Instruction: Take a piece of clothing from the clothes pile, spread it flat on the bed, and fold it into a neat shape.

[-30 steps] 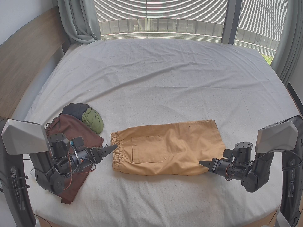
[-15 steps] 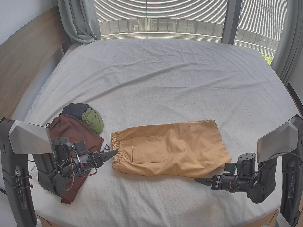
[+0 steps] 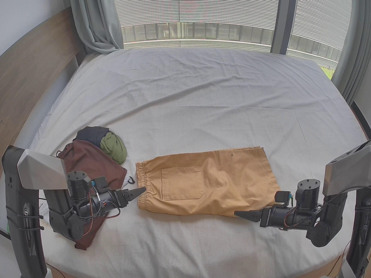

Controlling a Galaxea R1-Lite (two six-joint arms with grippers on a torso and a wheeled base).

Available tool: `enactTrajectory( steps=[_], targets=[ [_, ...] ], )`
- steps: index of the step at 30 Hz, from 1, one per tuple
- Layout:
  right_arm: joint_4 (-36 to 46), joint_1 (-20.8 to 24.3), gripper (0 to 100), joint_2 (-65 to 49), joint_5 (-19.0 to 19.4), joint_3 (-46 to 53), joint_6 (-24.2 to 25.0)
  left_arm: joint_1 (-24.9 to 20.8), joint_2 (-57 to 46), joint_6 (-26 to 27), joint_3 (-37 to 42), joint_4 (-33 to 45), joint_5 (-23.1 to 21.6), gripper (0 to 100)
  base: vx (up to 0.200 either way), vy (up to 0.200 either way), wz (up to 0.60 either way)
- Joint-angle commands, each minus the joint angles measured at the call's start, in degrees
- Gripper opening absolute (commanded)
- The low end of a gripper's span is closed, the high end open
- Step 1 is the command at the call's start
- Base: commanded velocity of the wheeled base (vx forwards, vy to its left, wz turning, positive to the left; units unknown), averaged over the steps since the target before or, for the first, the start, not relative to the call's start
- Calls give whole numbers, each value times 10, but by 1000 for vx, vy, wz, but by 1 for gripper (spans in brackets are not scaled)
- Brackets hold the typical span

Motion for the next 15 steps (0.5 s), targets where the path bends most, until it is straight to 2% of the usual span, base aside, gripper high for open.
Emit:
enactTrajectory(
  steps=[1, 9, 15],
  targets=[
    [0, -6, 100, -35, 2, -35, 15, 0, 11, 0, -5, 0, 0, 100, 0, 0, 0],
    [0, -60, 100, -42, 10, -54, 11, -5, -12, -4, -17, 0, -3, 100, 0, 0, 0],
    [0, -69, 100, -61, 10, -46, 10, -4, 29, 1, -28, 0, -28, 100, 0, 0, 0]
  ],
)
